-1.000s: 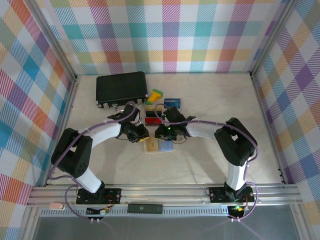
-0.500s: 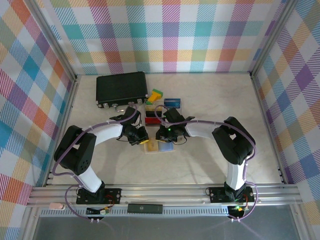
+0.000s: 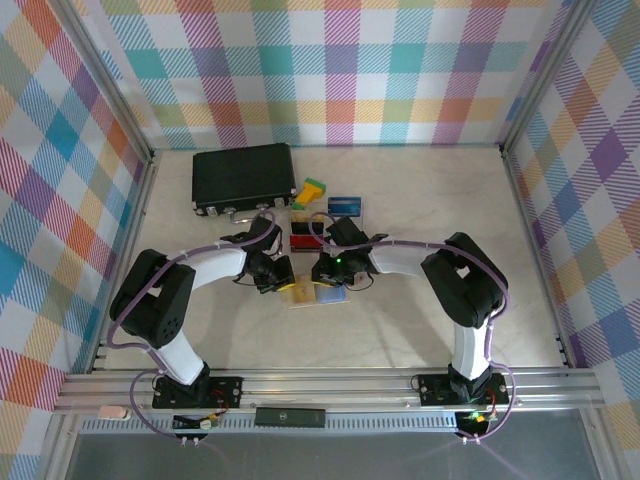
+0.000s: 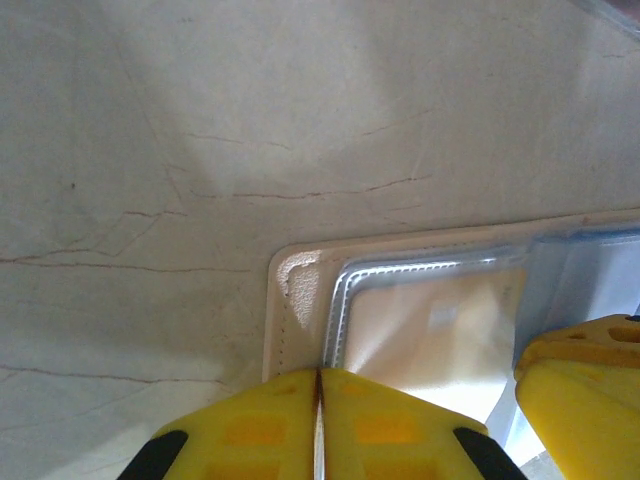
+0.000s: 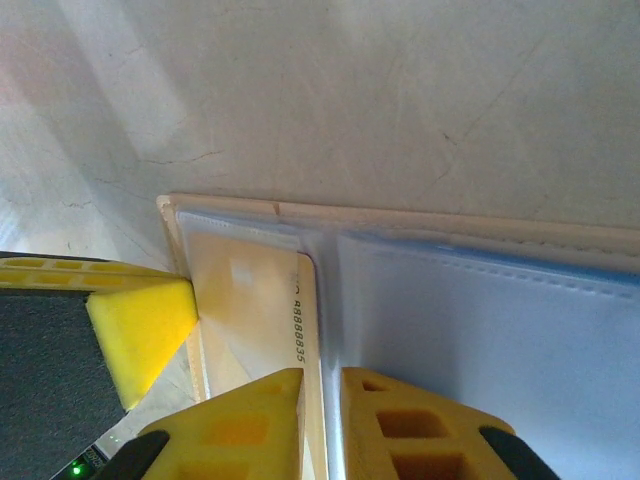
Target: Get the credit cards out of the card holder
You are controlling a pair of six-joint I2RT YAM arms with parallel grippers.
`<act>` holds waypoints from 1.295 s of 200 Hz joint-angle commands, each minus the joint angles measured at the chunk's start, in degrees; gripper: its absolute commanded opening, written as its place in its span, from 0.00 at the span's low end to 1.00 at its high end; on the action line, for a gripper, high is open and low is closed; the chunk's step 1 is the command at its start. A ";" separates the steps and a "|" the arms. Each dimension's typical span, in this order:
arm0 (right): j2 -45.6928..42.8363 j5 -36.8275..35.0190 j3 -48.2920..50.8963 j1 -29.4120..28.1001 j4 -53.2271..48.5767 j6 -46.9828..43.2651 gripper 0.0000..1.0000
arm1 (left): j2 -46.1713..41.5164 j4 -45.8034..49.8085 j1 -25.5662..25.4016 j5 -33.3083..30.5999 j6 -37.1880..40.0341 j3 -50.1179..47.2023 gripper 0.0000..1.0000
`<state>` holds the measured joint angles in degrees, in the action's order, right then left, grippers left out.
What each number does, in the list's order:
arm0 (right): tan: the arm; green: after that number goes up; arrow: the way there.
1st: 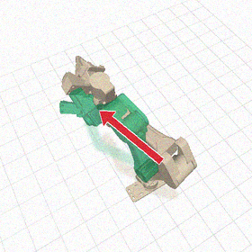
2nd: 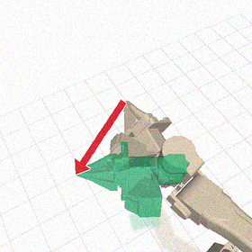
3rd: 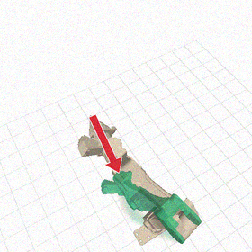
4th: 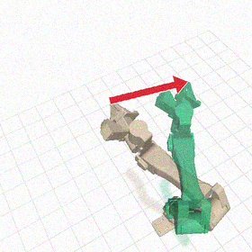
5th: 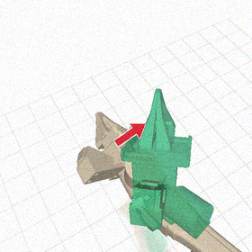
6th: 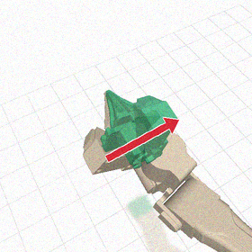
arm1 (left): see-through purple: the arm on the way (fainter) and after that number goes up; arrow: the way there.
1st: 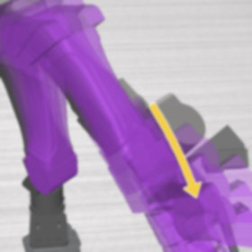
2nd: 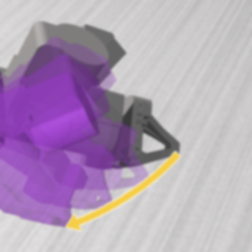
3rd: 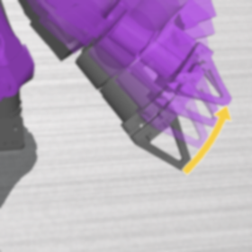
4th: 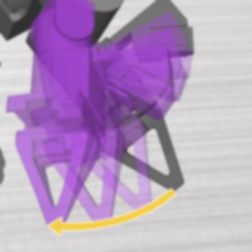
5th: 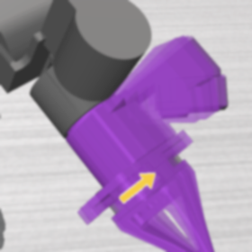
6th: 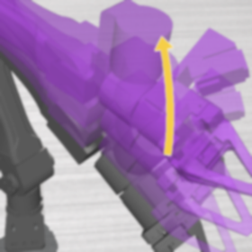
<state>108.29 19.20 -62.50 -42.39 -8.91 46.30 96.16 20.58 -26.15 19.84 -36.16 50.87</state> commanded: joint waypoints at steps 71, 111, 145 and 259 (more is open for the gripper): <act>2.01 2.22 -1.49 0.11 -0.68 0.79 0.15 | 1.53 0.65 -0.28 -1.56 0.98 -1.23 0.09; 2.72 2.20 -1.77 0.12 -1.34 0.89 0.16 | 1.66 0.64 -0.25 -1.46 1.00 -1.24 0.08; 3.08 2.95 -1.66 0.06 -0.58 0.89 0.16 | 1.91 0.56 -0.22 -1.20 0.87 -1.21 0.09; 3.07 6.47 -1.22 -0.41 3.21 -0.16 0.12 | 3.07 -0.19 -0.30 0.38 0.49 -1.57 0.09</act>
<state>110.21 22.59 -63.13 -42.33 -8.21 46.26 96.62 20.23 -26.15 20.47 -36.16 50.81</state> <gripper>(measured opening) 0.126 0.088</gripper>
